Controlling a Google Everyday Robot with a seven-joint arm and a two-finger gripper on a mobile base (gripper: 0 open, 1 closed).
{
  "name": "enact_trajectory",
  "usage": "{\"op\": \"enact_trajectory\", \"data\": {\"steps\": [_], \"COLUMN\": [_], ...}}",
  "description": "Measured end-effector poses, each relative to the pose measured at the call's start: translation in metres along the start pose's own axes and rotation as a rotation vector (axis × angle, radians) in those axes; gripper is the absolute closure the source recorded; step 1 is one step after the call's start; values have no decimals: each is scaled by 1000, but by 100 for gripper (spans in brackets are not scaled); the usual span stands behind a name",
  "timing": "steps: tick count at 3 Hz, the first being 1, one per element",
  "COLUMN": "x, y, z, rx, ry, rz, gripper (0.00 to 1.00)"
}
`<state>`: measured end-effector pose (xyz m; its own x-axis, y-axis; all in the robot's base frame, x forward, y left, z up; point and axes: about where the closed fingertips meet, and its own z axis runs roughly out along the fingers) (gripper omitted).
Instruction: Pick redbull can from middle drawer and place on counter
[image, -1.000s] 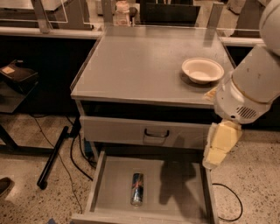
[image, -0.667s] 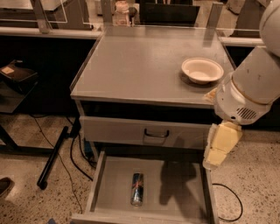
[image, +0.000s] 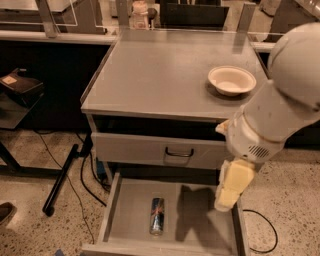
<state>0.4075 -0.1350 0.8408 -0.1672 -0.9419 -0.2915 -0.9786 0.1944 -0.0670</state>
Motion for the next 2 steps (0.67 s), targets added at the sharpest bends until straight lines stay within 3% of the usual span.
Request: {"op": "enact_trajectory", "data": {"steps": [2], "x": [-2], "y": [14], "z": [93], "rx": [-42], "ry": [25], "rz": [5], "gripper": [0]}}
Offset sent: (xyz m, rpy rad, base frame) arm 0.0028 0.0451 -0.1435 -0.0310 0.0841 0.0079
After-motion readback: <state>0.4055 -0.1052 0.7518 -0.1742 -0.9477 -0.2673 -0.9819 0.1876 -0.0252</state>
